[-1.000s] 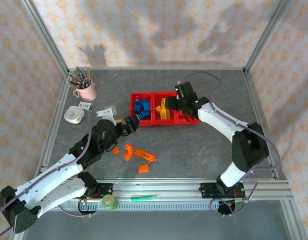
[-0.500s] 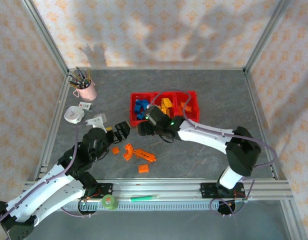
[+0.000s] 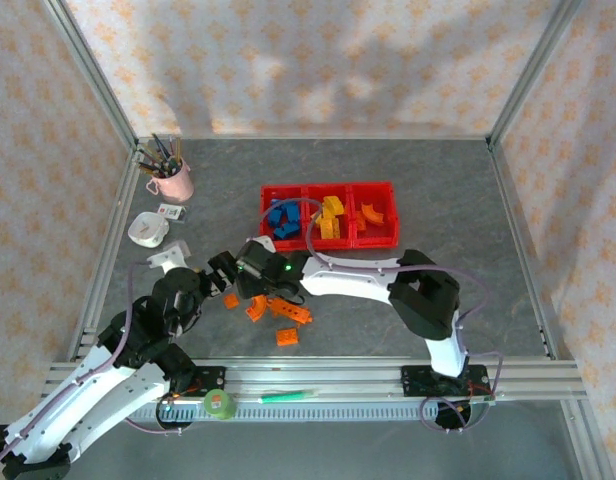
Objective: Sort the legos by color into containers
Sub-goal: Pick up the lego from the bottom-center of the table.
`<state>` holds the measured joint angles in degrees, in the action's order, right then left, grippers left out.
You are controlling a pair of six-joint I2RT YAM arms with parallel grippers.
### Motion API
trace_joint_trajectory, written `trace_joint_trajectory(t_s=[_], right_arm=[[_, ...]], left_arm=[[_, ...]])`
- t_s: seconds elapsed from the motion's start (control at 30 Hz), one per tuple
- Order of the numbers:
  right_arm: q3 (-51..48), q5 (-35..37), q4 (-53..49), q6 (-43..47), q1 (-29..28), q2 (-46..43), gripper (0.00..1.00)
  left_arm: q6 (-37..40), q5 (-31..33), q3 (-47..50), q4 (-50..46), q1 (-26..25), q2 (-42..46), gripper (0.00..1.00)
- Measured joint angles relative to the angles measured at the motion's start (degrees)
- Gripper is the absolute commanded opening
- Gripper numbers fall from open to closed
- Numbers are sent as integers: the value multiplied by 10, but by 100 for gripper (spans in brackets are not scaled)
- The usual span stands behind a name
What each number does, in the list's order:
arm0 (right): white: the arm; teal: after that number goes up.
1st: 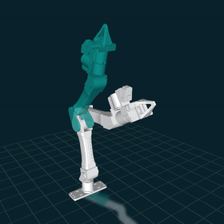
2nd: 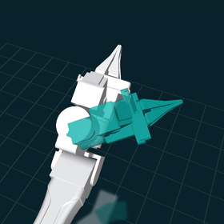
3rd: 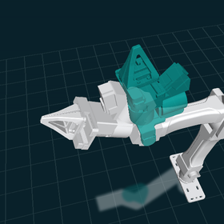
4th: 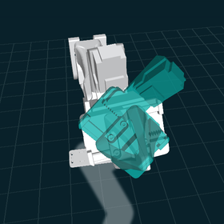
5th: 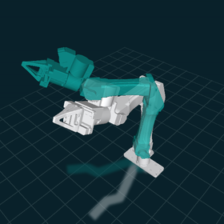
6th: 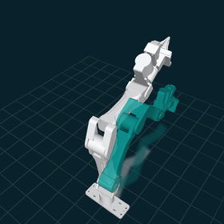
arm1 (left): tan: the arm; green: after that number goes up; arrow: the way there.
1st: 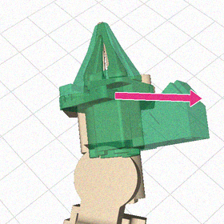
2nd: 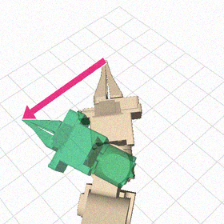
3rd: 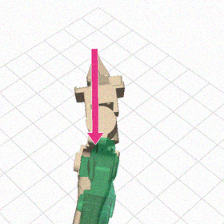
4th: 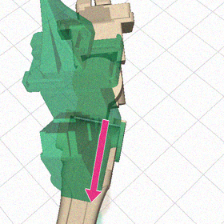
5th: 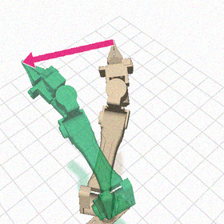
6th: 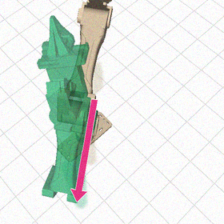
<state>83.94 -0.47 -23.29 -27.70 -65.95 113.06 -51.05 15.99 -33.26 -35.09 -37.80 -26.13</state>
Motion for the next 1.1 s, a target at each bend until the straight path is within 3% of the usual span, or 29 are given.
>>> trace_joint_trajectory(t_s=[0.67,1.1], right_arm=[[28,3,-12,-17,-14,52,67],[39,7,-23,-9,-17,92,52]], left_arm=[[-62,96,-9,-73,0,20,99],[-96,134,-12,-82,0,30,99]])
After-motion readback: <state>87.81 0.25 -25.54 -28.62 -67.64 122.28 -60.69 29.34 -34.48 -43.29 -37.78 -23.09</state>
